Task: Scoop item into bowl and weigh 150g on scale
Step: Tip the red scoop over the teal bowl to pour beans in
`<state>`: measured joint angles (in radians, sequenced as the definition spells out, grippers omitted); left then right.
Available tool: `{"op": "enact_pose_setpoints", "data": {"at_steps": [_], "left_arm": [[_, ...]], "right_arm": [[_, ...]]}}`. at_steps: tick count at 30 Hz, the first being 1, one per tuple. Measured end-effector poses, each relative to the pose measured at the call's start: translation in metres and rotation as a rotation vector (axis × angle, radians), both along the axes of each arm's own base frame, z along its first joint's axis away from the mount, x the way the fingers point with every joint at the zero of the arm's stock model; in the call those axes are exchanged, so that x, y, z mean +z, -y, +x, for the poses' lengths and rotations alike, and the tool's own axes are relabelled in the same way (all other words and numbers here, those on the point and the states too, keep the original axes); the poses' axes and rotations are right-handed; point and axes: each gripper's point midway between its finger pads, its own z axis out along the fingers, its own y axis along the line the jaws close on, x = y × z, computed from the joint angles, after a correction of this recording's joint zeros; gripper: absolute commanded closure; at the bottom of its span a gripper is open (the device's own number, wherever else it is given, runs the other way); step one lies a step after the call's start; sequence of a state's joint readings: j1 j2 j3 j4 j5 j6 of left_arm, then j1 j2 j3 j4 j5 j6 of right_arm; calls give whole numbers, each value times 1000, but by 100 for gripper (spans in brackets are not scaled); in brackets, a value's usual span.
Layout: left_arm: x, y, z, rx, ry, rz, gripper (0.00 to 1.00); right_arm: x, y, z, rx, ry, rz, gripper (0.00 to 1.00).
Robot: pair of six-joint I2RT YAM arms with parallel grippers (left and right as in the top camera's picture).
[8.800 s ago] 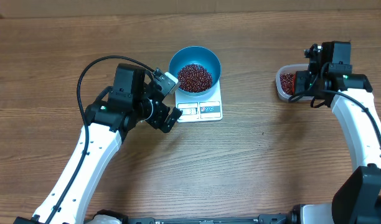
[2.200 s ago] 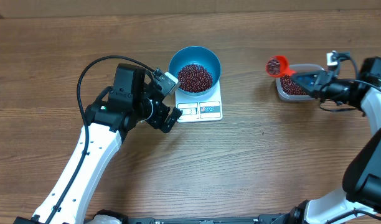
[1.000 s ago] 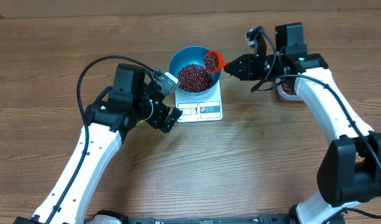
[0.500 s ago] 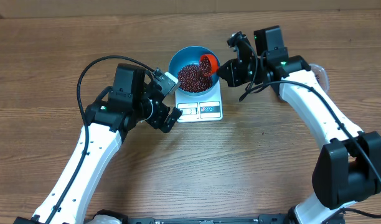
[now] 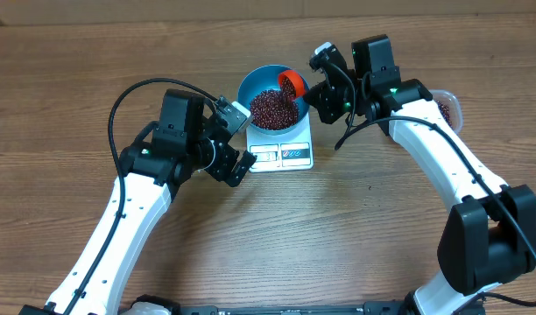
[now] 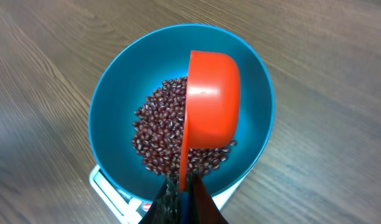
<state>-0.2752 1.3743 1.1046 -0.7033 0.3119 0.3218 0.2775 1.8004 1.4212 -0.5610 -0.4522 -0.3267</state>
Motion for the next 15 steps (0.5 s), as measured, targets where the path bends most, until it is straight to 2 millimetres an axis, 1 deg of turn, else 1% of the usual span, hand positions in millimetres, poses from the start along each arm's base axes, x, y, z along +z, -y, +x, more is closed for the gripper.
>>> {"op": "enact_pose_setpoints", "data": {"at_steps": [15], "left_arm": [[0,0,0,0,0,0,0]], "right_arm": [[1,1,2,195,181,-126,96]]}}
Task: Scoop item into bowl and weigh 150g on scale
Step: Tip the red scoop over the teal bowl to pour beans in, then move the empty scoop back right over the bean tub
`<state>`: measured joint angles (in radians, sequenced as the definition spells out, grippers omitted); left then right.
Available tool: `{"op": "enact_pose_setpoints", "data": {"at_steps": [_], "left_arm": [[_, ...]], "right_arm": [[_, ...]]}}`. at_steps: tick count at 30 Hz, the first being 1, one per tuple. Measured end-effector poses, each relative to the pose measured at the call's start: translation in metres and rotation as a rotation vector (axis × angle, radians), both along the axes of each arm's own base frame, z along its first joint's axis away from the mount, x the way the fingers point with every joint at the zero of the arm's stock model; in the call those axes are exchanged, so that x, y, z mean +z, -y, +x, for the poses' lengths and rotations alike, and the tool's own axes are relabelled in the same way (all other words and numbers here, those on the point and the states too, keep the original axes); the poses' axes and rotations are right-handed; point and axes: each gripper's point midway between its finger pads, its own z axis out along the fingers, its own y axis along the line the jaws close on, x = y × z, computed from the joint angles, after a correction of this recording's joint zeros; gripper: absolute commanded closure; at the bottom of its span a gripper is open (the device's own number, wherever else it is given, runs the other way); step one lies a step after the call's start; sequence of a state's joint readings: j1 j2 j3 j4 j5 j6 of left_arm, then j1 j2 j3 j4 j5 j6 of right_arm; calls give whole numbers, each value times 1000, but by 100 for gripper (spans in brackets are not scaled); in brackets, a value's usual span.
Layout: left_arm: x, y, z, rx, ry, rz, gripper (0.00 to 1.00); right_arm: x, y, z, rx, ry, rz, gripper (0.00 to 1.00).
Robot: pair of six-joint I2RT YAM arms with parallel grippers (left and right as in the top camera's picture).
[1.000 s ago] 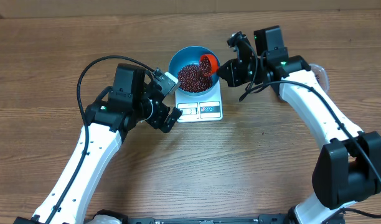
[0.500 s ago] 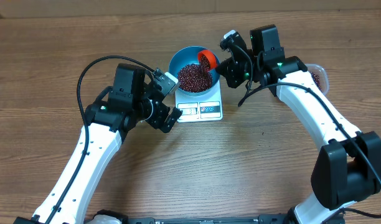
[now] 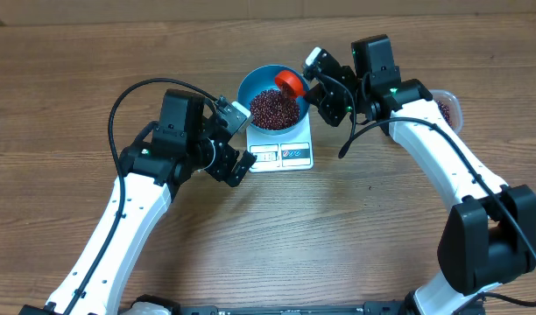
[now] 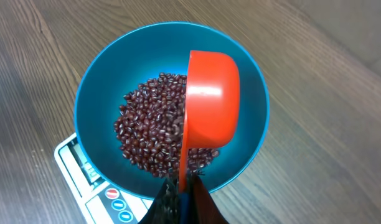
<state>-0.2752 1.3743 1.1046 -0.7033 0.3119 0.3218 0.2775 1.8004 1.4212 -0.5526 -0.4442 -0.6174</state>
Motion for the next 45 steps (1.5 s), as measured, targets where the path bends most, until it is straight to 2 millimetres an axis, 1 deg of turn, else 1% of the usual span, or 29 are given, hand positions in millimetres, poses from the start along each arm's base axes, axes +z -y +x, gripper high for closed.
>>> {"op": "enact_pose_setpoints", "data": {"at_steps": [4,21,28,30,33,37,39,40,42,43,45], "left_arm": [[0,0,0,0,0,0,0],[0,0,0,0,0,0,0],[0,0,0,0,0,0,0],[0,0,0,0,0,0,0],[0,0,0,0,0,0,0],[0,0,0,0,0,0,0],[0,0,0,0,0,0,0],[0,0,0,0,0,0,0],[0,0,0,0,0,0,0],[0,0,0,0,0,0,0],[0,0,0,0,0,0,0]], "right_arm": [[2,-1,2,23,32,-10,96],[5,-5,0,190,164,-80,96],[6,-5,0,183,160,-75,96],[12,-4,-1,155,148,-56,96],[32,-2,-5,112,147,-22,96],[69,11,-14,11,150,29,96],[84,25,-15,-74,141,46,97],[91,37,-14,-148,127,53,96],[94,59,-11,-265,95,53,96],[93,74,-10,-341,72,48,96],[86,101,-8,-473,24,32,96]]}}
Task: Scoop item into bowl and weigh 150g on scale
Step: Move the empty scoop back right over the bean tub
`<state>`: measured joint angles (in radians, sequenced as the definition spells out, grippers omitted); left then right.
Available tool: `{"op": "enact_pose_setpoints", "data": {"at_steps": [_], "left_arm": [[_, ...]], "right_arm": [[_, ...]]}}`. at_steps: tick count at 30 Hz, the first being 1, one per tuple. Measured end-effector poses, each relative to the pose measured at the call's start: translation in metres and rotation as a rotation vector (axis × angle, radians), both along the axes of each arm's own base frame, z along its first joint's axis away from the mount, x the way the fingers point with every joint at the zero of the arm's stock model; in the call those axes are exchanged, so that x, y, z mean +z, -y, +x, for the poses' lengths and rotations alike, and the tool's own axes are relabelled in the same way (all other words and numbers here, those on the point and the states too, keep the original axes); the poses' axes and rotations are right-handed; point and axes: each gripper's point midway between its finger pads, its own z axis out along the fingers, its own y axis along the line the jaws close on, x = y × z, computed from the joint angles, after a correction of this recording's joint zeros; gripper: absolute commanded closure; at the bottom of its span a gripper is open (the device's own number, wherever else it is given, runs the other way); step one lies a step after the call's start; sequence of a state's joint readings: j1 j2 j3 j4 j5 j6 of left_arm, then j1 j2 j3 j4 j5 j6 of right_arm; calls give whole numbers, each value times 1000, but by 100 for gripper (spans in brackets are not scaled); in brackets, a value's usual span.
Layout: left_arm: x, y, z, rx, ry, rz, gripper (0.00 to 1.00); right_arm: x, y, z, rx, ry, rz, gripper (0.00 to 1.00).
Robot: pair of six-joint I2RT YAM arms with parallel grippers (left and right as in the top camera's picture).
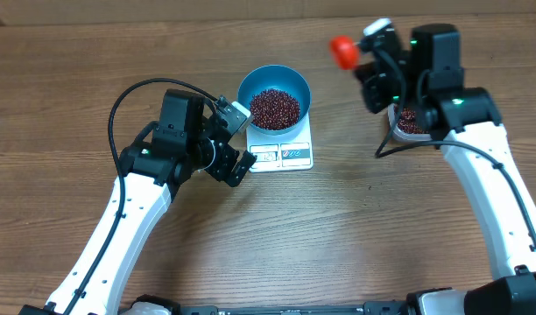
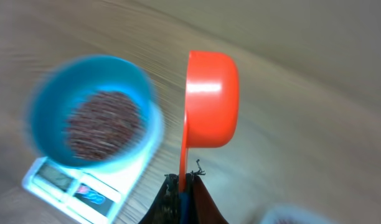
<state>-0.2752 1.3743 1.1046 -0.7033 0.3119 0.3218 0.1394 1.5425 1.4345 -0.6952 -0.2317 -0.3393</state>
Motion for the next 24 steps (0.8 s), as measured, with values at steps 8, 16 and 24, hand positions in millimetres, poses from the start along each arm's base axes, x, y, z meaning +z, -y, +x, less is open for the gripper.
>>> {"op": "enact_pose_setpoints", "data": {"at_steps": [8,16,24], "left_arm": [[0,0,0,0,0,0,0],[0,0,0,0,0,0,0],[0,0,0,0,0,0,0]], "right_arm": [[-34,105,-19,-420,-195,-107,96],[-46,144,-35,-555,-261,-167,96],[-77,153,-45,-581,-352,-197,96]]}}
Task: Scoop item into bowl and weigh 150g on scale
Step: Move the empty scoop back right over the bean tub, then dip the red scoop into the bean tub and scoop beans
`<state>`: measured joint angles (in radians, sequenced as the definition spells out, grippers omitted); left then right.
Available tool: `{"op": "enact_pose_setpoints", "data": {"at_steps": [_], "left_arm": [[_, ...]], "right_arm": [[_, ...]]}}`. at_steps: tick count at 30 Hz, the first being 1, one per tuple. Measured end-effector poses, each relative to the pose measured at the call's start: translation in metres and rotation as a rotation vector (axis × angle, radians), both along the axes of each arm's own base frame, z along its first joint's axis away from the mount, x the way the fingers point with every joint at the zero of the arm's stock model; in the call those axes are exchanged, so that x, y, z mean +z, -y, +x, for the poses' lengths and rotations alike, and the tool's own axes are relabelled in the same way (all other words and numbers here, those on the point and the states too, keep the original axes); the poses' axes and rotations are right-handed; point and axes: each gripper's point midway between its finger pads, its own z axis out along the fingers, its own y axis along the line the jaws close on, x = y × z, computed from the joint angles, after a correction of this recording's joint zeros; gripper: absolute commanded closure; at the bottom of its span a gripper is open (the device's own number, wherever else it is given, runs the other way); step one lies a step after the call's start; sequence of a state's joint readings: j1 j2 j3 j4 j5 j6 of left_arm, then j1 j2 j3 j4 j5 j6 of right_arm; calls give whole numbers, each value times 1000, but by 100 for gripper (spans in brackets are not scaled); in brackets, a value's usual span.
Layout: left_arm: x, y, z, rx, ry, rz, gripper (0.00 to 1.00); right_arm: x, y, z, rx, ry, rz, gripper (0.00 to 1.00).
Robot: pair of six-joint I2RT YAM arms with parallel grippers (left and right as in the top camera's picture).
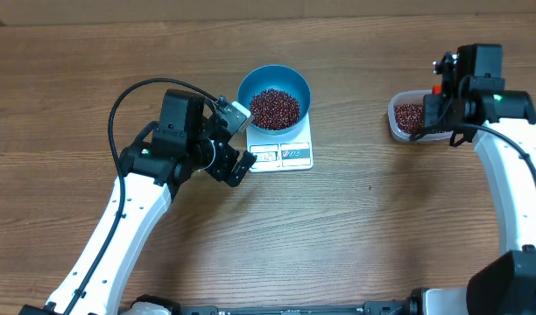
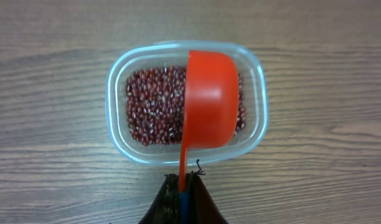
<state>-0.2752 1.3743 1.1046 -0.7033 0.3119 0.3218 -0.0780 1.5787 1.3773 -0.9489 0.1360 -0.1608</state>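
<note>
A blue bowl heaped with red beans sits on the white scale near the table's middle. At the far right, a clear plastic tub holds more red beans. My right gripper is shut on the handle of an orange scoop, whose cup is turned on its side directly above the tub. My left gripper hangs just left of the scale, jaws apart, holding nothing.
The wooden table carries only the scale, the bowl and the tub. The left arm's black cable arcs over the table at the left. The tub lies close to the right arm's base link.
My right gripper with the orange scoop has moved from mid-air between the bowl and the tub to directly above the bean tub. The left arm, bowl and scale are unchanged.
First the scoop was tipped on its side inside the blue bowl over the beans. Half a second later it was still over the bowl, slightly higher. Then it was in the air to the right of the scale, and now it hangs over the tub.
</note>
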Motion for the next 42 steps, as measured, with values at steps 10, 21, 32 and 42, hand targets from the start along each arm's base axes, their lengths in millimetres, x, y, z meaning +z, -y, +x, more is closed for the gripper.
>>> {"op": "enact_pose_setpoints", "data": {"at_steps": [10,21,32,42], "left_arm": [[0,0,0,0,0,0,0],[0,0,0,0,0,0,0],[0,0,0,0,0,0,0],[0,0,0,0,0,0,0]], "right_arm": [[-36,1,2,-1,-53,2,96],[-84,3,11,-4,-121,1,96],[-89,-8,12,19,-126,57,96],[-90,-31,14,71,-117,205,96]]}}
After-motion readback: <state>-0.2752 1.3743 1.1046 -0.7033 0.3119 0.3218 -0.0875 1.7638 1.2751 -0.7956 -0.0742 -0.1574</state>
